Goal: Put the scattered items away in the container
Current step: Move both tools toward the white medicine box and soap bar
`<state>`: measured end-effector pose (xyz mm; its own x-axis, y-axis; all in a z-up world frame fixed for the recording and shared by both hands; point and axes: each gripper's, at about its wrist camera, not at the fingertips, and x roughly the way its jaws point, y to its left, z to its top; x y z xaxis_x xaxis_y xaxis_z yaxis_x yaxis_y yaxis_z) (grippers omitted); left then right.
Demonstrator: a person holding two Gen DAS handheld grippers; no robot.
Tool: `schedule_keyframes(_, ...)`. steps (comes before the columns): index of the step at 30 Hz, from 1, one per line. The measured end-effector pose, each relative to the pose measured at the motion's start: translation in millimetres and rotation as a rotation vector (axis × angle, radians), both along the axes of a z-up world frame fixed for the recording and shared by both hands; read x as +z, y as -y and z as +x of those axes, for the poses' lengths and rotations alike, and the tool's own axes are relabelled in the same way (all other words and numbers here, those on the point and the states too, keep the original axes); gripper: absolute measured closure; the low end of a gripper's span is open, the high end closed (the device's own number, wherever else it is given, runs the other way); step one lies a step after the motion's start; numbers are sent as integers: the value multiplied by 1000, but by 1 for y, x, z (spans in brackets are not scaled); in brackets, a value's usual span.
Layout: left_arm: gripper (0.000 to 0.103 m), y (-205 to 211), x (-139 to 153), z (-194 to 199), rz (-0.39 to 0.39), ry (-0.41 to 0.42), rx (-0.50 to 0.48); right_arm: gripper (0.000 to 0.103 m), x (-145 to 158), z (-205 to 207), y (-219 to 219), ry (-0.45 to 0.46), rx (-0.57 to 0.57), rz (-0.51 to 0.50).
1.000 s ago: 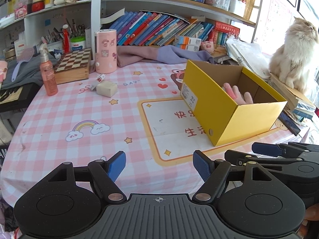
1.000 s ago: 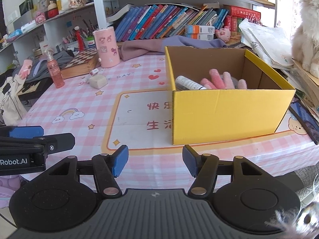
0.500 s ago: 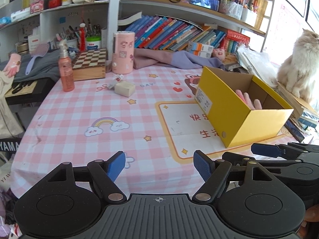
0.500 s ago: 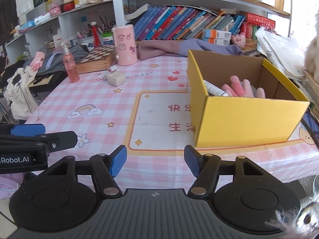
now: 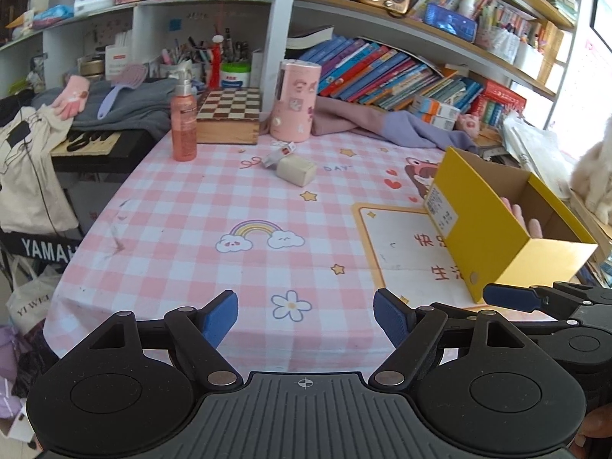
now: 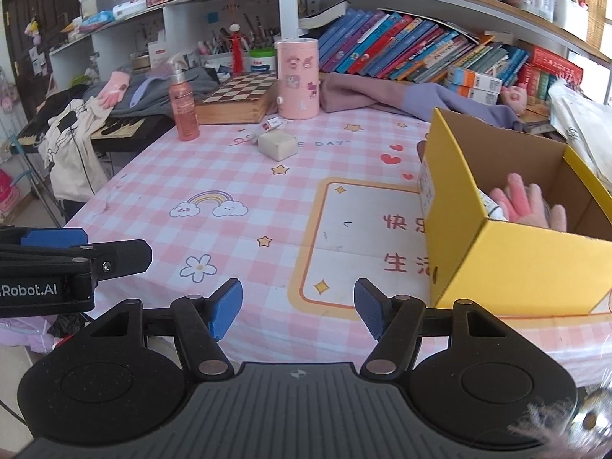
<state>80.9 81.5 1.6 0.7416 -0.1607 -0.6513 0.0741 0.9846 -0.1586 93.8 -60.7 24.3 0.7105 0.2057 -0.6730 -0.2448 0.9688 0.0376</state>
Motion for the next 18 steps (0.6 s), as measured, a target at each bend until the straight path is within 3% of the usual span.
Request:
schedule_keyframes(6, 23, 1, -3, 25, -16, 10, 28, 40, -3, 20, 6, 12, 3, -13)
schedule_keyframes(18, 23, 4, -2, 104, 38, -8, 32, 40, -11, 90, 5, 1, 19, 18)
